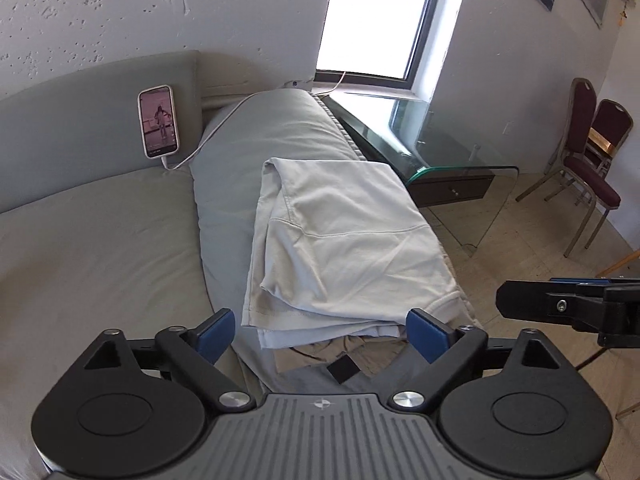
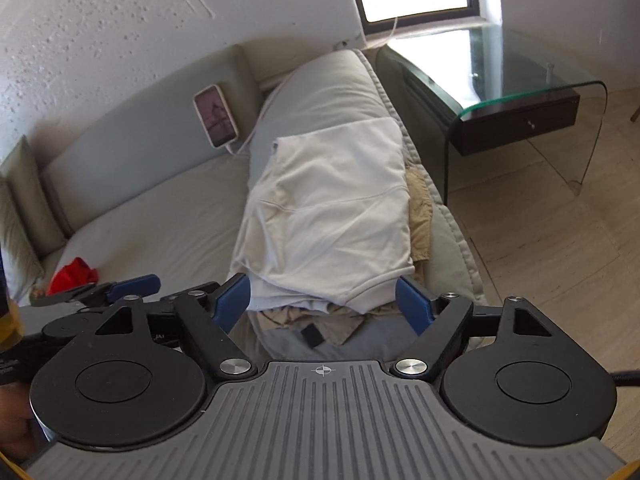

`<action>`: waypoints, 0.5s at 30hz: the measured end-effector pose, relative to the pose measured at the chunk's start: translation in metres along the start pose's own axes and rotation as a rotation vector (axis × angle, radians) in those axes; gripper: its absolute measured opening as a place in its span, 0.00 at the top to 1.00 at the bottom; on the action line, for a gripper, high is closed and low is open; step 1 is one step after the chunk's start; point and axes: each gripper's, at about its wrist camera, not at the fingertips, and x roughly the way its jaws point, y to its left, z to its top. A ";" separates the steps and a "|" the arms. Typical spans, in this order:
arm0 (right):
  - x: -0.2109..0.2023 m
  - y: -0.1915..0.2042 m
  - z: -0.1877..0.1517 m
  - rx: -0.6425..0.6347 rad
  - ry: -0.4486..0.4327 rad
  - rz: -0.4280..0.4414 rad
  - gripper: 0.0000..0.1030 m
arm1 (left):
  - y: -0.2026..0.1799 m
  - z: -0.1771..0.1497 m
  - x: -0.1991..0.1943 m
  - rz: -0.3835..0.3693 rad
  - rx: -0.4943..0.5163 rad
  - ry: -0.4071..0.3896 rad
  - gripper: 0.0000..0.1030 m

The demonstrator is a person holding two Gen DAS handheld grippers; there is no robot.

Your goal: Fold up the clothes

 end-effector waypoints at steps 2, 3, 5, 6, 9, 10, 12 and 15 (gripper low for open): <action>-0.015 0.009 -0.001 -0.028 0.000 -0.001 0.17 | -0.005 -0.002 -0.010 -0.003 0.003 -0.002 0.01; -0.022 0.013 -0.001 -0.042 0.000 -0.001 0.14 | -0.007 -0.002 -0.013 -0.004 -0.005 0.005 0.01; -0.036 0.018 -0.001 -0.049 0.000 -0.018 0.14 | -0.010 -0.002 -0.018 -0.025 -0.029 0.023 0.01; -0.041 0.019 -0.002 -0.054 0.001 -0.024 0.14 | -0.012 -0.002 -0.020 -0.040 -0.035 0.025 0.01; -0.057 0.021 -0.002 -0.070 0.002 -0.041 0.10 | -0.018 -0.006 -0.019 -0.031 -0.021 0.033 0.01; -0.057 0.020 -0.003 -0.074 0.006 -0.055 0.10 | -0.020 -0.007 -0.017 -0.018 -0.016 0.039 0.01; -0.054 0.017 -0.005 -0.072 0.017 -0.084 0.10 | -0.022 -0.011 -0.013 0.009 -0.014 0.054 0.01; -0.044 0.012 -0.010 -0.040 0.048 -0.086 0.10 | -0.022 -0.013 -0.008 0.015 -0.025 0.070 0.01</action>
